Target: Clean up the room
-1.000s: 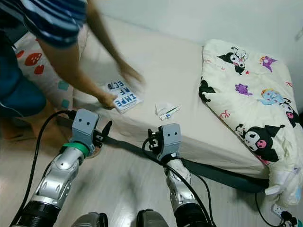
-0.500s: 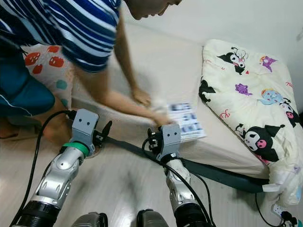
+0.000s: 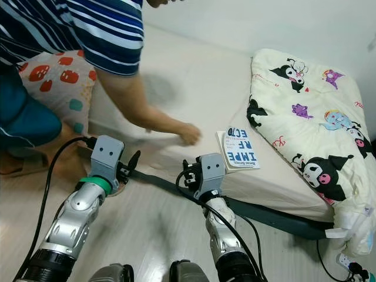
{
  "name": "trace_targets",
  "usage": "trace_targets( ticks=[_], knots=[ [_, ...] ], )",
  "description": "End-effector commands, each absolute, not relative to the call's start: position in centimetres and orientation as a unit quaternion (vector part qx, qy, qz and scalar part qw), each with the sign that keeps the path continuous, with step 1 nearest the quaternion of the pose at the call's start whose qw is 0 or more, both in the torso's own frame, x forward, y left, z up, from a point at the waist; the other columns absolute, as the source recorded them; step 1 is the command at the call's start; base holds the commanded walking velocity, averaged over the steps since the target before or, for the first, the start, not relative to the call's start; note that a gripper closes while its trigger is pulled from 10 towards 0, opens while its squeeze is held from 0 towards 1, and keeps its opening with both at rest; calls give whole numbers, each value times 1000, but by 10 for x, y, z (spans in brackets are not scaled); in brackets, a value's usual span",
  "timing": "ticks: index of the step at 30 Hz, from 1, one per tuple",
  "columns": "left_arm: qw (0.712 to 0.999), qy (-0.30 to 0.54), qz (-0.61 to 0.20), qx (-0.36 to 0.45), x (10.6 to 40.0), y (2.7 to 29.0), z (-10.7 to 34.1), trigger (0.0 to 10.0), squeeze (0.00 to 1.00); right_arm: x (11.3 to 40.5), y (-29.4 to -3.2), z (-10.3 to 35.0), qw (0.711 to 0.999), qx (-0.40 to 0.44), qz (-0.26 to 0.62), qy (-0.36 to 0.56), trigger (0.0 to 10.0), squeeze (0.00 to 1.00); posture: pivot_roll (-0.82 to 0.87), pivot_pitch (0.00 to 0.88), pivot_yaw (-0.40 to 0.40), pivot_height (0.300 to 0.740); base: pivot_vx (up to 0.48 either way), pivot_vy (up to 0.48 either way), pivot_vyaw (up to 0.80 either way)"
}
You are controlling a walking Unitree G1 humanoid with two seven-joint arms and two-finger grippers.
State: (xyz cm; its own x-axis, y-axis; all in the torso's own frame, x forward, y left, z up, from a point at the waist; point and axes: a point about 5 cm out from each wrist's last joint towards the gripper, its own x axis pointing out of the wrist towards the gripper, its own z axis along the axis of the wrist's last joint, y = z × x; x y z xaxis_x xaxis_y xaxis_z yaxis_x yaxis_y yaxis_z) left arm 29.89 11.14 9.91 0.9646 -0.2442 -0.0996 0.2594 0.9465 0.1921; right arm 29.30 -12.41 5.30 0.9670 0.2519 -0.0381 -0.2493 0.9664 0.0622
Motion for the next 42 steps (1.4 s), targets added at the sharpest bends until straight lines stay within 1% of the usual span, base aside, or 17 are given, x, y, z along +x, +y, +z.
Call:
trace_targets(
  ticks=[1,14,18,38,42],
  knots=[
    [984,45,-140,101,297,107,96,10000,0,291,-127,49,992,32,119,30,10000,0,-9,35,-19,740,0,0,0],
    [984,42,-147,94,295,103,97,10000,0,290,-124,48,991,34,123,32,10000,0,-10,37,-22,740,0,0,0],
    [983,42,-150,92,295,101,97,10000,0,291,-127,49,992,32,121,30,10000,0,-11,37,-21,740,0,0,0],
    [983,37,-146,105,296,100,96,10000,0,293,-129,50,992,32,120,32,10000,0,-13,21,-25,740,0,0,0],
    [983,32,-148,105,299,98,98,10000,0,293,-129,49,992,41,116,35,10000,0,-17,16,-21,740,65,0,-784]
  ],
)
